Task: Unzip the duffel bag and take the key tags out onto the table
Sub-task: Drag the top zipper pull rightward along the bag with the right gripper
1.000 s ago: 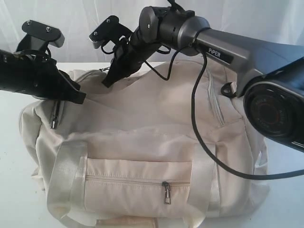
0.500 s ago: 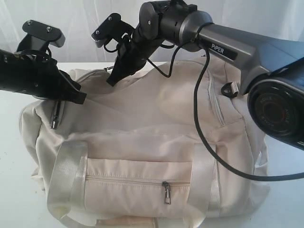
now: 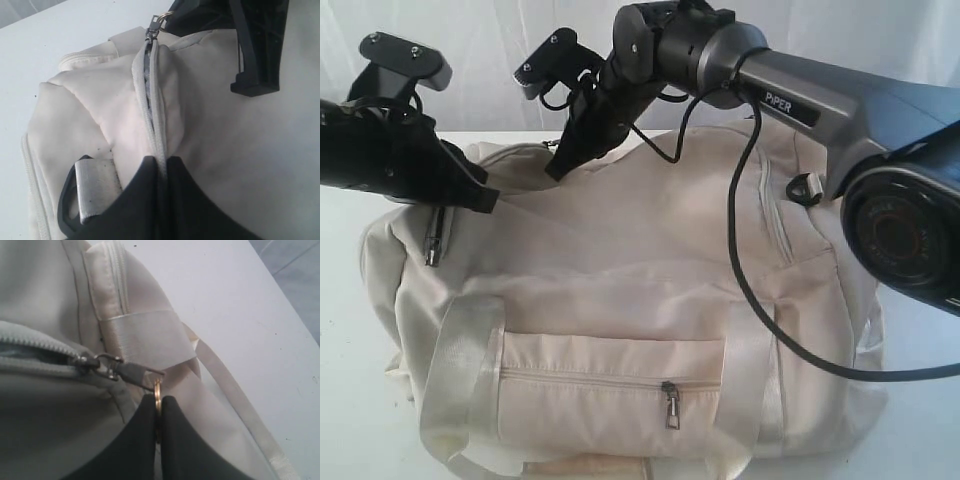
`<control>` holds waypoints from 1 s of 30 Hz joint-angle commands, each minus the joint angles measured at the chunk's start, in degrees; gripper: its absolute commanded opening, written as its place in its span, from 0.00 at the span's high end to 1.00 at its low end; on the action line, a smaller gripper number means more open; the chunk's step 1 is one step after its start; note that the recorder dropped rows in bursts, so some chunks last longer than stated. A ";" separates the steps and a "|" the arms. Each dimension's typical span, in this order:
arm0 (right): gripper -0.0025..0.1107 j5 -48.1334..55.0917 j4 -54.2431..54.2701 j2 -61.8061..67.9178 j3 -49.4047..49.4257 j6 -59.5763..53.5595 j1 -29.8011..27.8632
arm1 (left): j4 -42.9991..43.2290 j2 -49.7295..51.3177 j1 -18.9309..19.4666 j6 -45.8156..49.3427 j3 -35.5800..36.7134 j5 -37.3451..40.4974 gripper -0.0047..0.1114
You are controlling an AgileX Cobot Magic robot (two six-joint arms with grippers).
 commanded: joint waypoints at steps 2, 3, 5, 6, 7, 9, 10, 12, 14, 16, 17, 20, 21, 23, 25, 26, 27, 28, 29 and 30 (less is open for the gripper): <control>0.98 0.62 -3.65 0.03 0.04 0.92 -0.81 | -0.34 -1.90 -0.22 0.56 -0.14 1.61 0.96; 0.98 0.87 -4.09 0.03 0.04 1.11 -0.81 | -0.34 -1.93 -0.22 0.65 -0.14 1.61 0.96; 0.98 1.24 -5.28 0.03 0.04 2.06 -0.81 | -0.34 -1.93 -0.08 0.59 -0.14 1.61 0.96; 0.98 1.24 -6.32 0.03 0.04 3.29 -1.06 | -0.34 -1.93 -0.08 0.59 -0.14 1.61 0.96; 0.98 1.24 -7.43 0.03 0.04 4.64 -1.38 | -0.34 -1.93 -0.08 0.72 -0.14 1.61 0.96; 0.98 1.95 -9.26 0.03 0.04 7.01 -2.40 | -0.34 -1.93 -0.08 0.72 -0.14 1.61 0.96; 0.98 2.47 -9.37 0.03 0.04 7.44 -3.04 | -0.34 -1.93 -0.08 0.72 -0.14 1.61 0.96; 0.98 3.38 -9.37 0.03 0.04 7.98 -4.12 | -0.34 -1.93 -0.08 0.72 -0.14 1.61 0.96; 0.98 4.29 -9.37 0.03 0.04 8.39 -5.11 | -0.34 -1.93 -0.08 0.72 -0.14 1.61 0.96; 0.98 5.22 -9.37 0.03 0.04 8.39 -5.81 | -0.34 -1.93 -0.08 0.72 -0.14 1.61 0.96; 0.98 5.65 -9.37 0.03 0.04 8.39 -6.02 | -0.34 -1.93 -0.08 0.72 -0.14 1.61 0.96; 0.98 6.74 -9.37 0.03 0.04 8.39 -6.97 | -0.34 -1.93 -0.08 0.72 -0.14 1.61 0.96; 0.98 7.05 -9.37 0.03 0.04 8.39 -7.14 | -0.34 -1.83 -0.08 0.75 -0.14 1.61 0.96; 0.98 7.80 -9.37 -0.20 0.04 8.39 -7.71 | -0.34 -1.83 -0.08 0.61 -0.14 2.03 0.96; 0.98 8.67 -9.37 -0.52 0.04 8.39 -8.09 | -0.34 -1.83 -0.08 0.50 -0.14 2.03 0.96; 0.98 8.97 -9.86 -0.92 0.04 8.39 -8.35 | -0.34 -1.83 -0.08 0.50 -0.14 2.03 0.96; 0.98 9.25 -10.13 -1.22 0.04 8.39 -8.65 | -0.34 -1.83 -0.08 0.37 -0.14 2.03 0.96; 0.98 9.56 -10.29 -1.65 0.04 8.39 -8.62 | -0.34 -1.83 -0.08 0.39 -0.14 2.19 0.96; 0.98 9.82 -10.61 -2.03 0.04 8.39 -9.04 | -0.34 -1.83 -0.08 0.39 -0.14 2.35 0.96; 0.98 9.84 -10.60 -2.52 0.04 8.52 -9.17 | -0.34 -1.83 -0.08 0.39 -0.14 2.45 0.96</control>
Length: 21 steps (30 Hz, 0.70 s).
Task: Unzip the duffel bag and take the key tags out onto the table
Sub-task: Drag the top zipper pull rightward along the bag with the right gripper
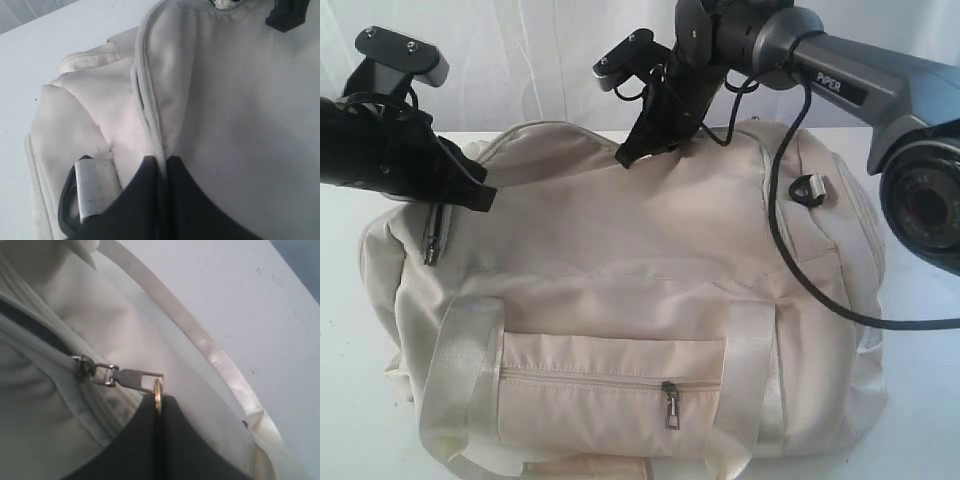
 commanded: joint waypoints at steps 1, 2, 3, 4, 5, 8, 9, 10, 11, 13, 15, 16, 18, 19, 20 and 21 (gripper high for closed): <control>0.98 1.91 -3.66 -2.44 0.04 1.26 -2.25 | -0.45 -0.90 -0.08 -0.23 -0.14 1.65 0.96; 0.98 2.06 -3.79 -2.94 0.04 1.48 -2.62 | -0.45 -0.90 -0.08 -0.23 -0.14 1.81 0.96; 0.98 2.24 -3.79 -3.09 0.04 1.62 -2.78 | -0.45 -0.90 -0.08 -0.23 -0.14 1.94 0.96; 0.98 2.55 -3.94 -3.51 0.04 1.93 -3.19 | -0.45 -0.90 -0.08 -0.23 -0.14 2.08 0.96; 0.98 2.97 -4.10 -3.61 0.04 2.14 -3.46 | -0.45 -0.90 -0.08 -0.23 -0.14 2.18 0.96; 0.98 4.10 -5.00 -4.16 0.04 2.99 -4.70 | -0.45 -0.90 -0.08 -0.23 -0.14 2.18 0.96; 0.98 4.65 -5.00 -4.39 0.04 3.29 -5.29 | -0.45 -0.90 -0.08 -0.23 -0.14 2.18 0.96; 0.98 5.09 -5.27 -4.52 0.04 3.40 -5.82 | -0.45 -0.90 -0.08 -0.23 -0.14 2.18 0.96; 0.98 5.70 -5.92 -4.78 0.04 3.78 -6.32 | -0.45 -0.90 -0.08 -0.23 -0.14 2.18 0.96; 0.98 6.78 -6.93 -5.17 0.04 4.06 -7.35 | -0.45 -0.90 -0.08 -0.23 -0.14 2.18 0.96; 0.98 7.84 -7.40 -5.75 0.04 4.37 -8.43 | -0.45 -0.90 -0.08 -0.23 -0.14 2.18 0.96; 0.98 8.13 -7.40 -6.03 0.04 4.51 -8.83 | -0.45 -0.90 -0.08 -0.23 -0.14 2.18 0.96; 0.98 8.89 -7.40 -6.98 0.04 5.31 -9.99 | -0.45 -0.90 -0.08 -0.23 -0.14 2.18 0.96; 0.98 9.31 -7.55 -7.41 0.04 5.43 -10.58 | -0.45 -0.90 -0.08 -0.23 -0.14 2.18 0.96; 0.98 9.94 -7.56 -7.82 0.04 5.43 -11.16 | -0.45 -0.90 -0.08 -0.23 -0.14 2.18 0.96; 0.98 10.42 -7.56 -8.38 0.04 5.55 -11.75 | -0.45 -0.90 -0.08 -0.23 -0.14 2.18 0.96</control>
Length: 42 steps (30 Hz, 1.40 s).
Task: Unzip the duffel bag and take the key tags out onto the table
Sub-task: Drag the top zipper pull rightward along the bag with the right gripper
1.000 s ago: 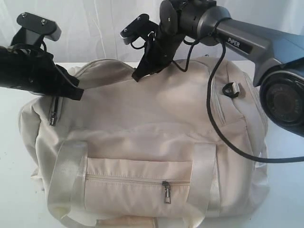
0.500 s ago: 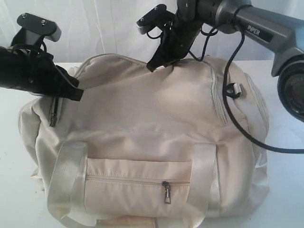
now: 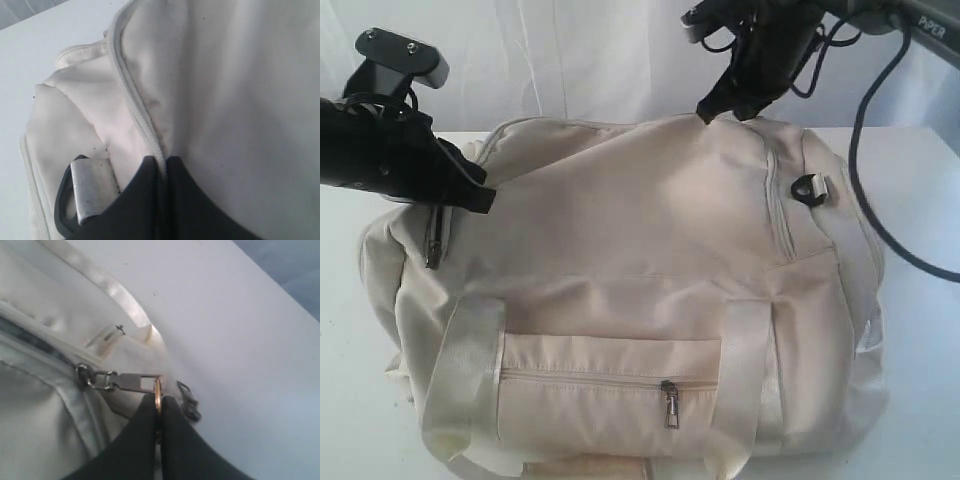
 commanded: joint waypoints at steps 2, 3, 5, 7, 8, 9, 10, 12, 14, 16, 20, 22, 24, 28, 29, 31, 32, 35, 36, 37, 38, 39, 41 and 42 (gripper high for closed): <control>0.98 2.99 -2.82 -3.49 0.04 1.60 -3.92 | -0.45 -0.90 -0.08 -0.11 -0.14 1.61 0.96; 0.98 3.63 -2.82 -3.94 0.04 1.94 -4.38 | -0.45 -0.90 -0.08 -0.11 -0.14 1.61 0.96; 0.98 5.12 -2.70 -4.60 0.04 2.39 -5.03 | -0.45 -0.90 -0.08 -0.11 -0.14 1.61 0.96; 0.98 6.95 -2.53 -5.18 0.04 2.49 -5.55 | -0.45 -0.90 -0.08 -0.11 -0.14 1.61 0.96; 0.98 7.86 -2.43 -5.43 0.04 2.49 -5.78 | -0.45 -0.90 -0.08 -0.11 -0.14 1.61 0.96; 0.98 8.04 -2.17 -5.54 0.04 2.74 -5.94 | -0.45 -0.90 -0.08 -0.11 -0.14 1.61 0.96; 0.98 8.04 -1.79 -5.54 0.04 2.99 -5.99 | -0.45 -0.90 -0.08 -0.11 -0.14 1.61 0.96; 0.98 8.04 -1.64 -5.65 0.43 3.56 -5.99 | -0.45 -0.90 -0.08 -0.11 -0.14 1.61 0.96; 0.98 8.04 -1.56 -5.65 1.63 3.57 -5.99 | -0.45 -0.90 -0.08 -0.11 -0.14 1.61 0.96; 0.98 8.04 -1.56 -5.65 3.42 3.79 -5.99 | -0.45 -0.90 -0.08 -0.11 -0.14 1.61 0.96; 0.98 8.04 -1.50 -5.78 7.41 4.40 -5.99 | -0.45 -0.90 -0.08 -0.11 -0.14 1.61 0.96; 0.98 8.04 -1.40 -6.12 9.31 4.40 -5.99 | -0.45 -0.90 -0.08 -0.11 -0.14 1.61 0.96; 0.98 8.04 -1.40 -6.68 10.84 4.40 -5.99 | -0.45 -0.90 -0.08 -0.11 -0.14 1.61 0.96; 0.98 8.04 -1.40 -8.51 12.72 4.65 -5.99 | -0.45 -0.90 -0.08 -0.11 -0.14 1.61 0.96; 0.98 8.04 -1.40 -9.00 13.03 4.80 -5.99 | -0.45 -0.90 -0.08 -0.11 -0.14 1.61 0.96; 0.98 8.04 -1.40 -10.11 13.60 5.11 -5.99 | -0.45 -0.90 -0.08 -0.11 -0.14 1.61 0.96; 0.98 8.04 -1.40 -10.75 14.09 5.39 -5.99 | -0.45 -0.90 -0.08 -0.11 -0.14 1.61 0.96; 0.98 8.04 -1.40 -12.13 16.08 6.11 -5.99 | -0.45 -0.90 -0.08 -0.11 -0.14 1.61 0.96; 0.98 8.04 -1.40 -12.61 16.81 6.35 -5.99 | -0.45 -0.90 -0.08 -0.11 -0.14 1.61 0.96; 0.98 8.04 -1.40 -12.86 17.38 6.46 -5.99 | -0.45 -0.90 -0.08 -0.11 -0.14 1.61 0.96; 0.98 8.04 -1.40 -13.10 18.09 6.51 -5.99 | -0.45 -0.90 -0.08 -0.11 -0.14 1.61 0.96; 0.98 8.04 -1.40 -13.27 18.83 6.51 -5.99 | -0.45 -0.90 -0.08 -0.11 -0.14 1.61 0.96; 0.98 8.04 -1.40 -13.81 20.19 6.51 -5.99 | -0.45 -0.90 -0.08 -0.11 -0.14 1.61 0.96; 0.98 8.04 -1.40 -14.03 20.83 6.51 -5.99 | -0.45 -0.90 -0.08 -0.11 -0.14 1.61 0.96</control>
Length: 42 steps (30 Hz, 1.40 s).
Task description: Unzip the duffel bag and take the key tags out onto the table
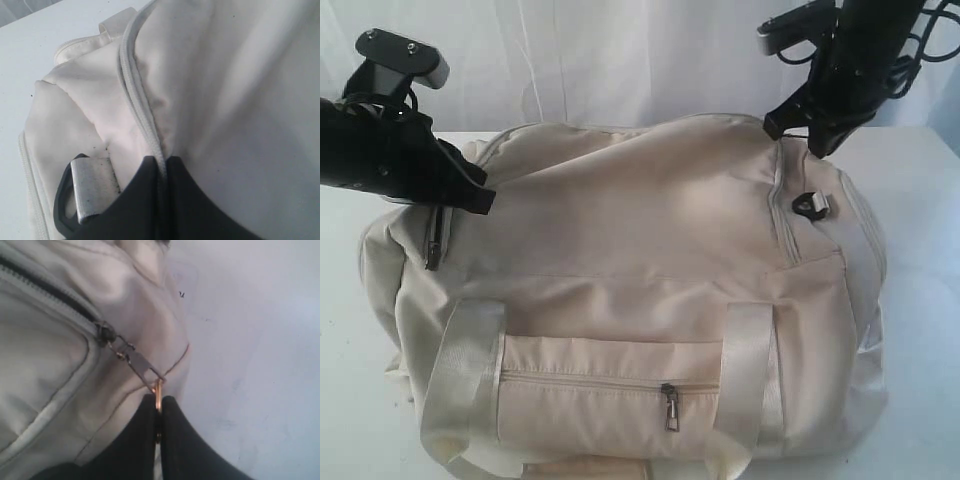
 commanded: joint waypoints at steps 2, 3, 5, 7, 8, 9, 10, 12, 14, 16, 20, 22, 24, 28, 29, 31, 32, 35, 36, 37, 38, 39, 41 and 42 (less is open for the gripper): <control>0.98 1.43 -1.84 -1.75 3.66 0.74 -0.83 | -0.45 -0.75 -0.08 -0.11 -0.14 1.06 0.96; 0.98 1.43 -1.84 -2.00 4.14 0.87 -0.83 | -0.45 -0.75 -0.08 -0.11 -0.14 1.06 0.96; 0.98 1.43 -1.84 -2.55 4.98 1.00 -0.83 | -0.45 -0.75 -0.08 -0.11 -0.14 1.06 0.96; 0.98 1.43 -1.80 -3.11 5.67 1.08 -0.83 | -0.45 -0.75 -0.08 -0.11 -0.14 1.06 0.96; 0.98 1.43 -1.45 -3.62 6.17 1.08 -0.83 | -0.45 -0.75 -0.08 -0.11 -0.14 1.06 0.96; 0.98 1.43 -0.99 -4.14 6.52 1.08 -0.83 | -0.45 -0.75 -0.08 -0.11 -0.14 1.06 0.96; 0.98 1.43 -0.37 -4.73 6.92 1.08 -0.83 | -0.45 -0.75 -0.08 -0.11 -0.14 1.06 0.96; 0.98 1.43 1.06 -5.72 7.52 1.08 -0.83 | -0.45 -0.75 -0.08 -0.11 -0.14 1.06 0.96; 0.98 1.43 2.67 -6.46 7.94 1.08 -0.83 | -0.45 -0.75 -0.08 -0.11 -0.14 1.06 0.96; 0.98 1.43 4.35 -7.10 8.45 1.08 -0.83 | -0.45 -0.75 -0.08 -0.11 -0.14 0.92 0.96; 0.98 1.43 7.73 -8.01 10.18 -0.05 -0.70 | -0.45 -0.75 -0.08 0.00 -0.14 0.91 0.96; 0.98 1.43 9.22 -8.40 11.33 -0.48 -0.70 | -0.45 -0.75 -0.08 0.00 -0.14 0.91 0.96; 0.98 1.43 9.93 -9.00 12.31 -0.80 -0.70 | -0.45 -0.75 -0.08 0.00 -0.14 0.91 0.96; 0.98 1.43 12.96 -10.73 13.12 -1.97 -0.70 | -0.45 -0.75 -0.08 0.00 -0.14 0.77 0.96; 0.98 1.43 13.90 -11.05 13.22 -2.26 -0.70 | -0.45 -0.75 -0.08 0.00 -0.14 0.77 0.96; 0.98 1.43 14.44 -11.99 13.78 -2.50 -0.17 | -0.45 -0.75 -0.08 0.00 -0.14 0.77 0.96; 0.98 1.43 14.49 -12.48 14.09 -2.50 0.12 | -0.45 -0.75 -0.08 0.00 -0.14 0.77 0.96; 0.98 1.43 14.62 -13.35 15.14 -2.50 1.39 | -0.45 -0.75 -0.08 0.00 -0.14 0.77 0.96; 0.98 1.43 14.73 -13.59 15.67 -2.50 1.77 | -0.45 -0.75 -0.08 0.00 -0.14 0.77 0.96; 0.98 1.43 14.72 -13.99 16.19 -2.50 2.17 | -0.45 -0.75 -0.08 0.00 -0.14 0.77 0.96; 0.98 1.43 14.72 -14.23 16.76 -2.50 2.60 | -0.45 -0.75 -0.08 0.00 -0.14 0.77 0.96; 0.98 1.43 14.92 -14.59 17.19 -2.50 2.87 | -0.45 -0.75 -0.08 0.00 -0.14 0.77 0.96; 0.98 1.43 15.02 -15.01 17.91 -2.50 3.44 | -0.45 -0.75 -0.08 0.00 -0.14 0.77 0.96; 0.98 1.43 15.02 -15.27 18.20 -2.50 3.75 | -0.45 -0.75 -0.08 0.00 -0.14 0.77 0.96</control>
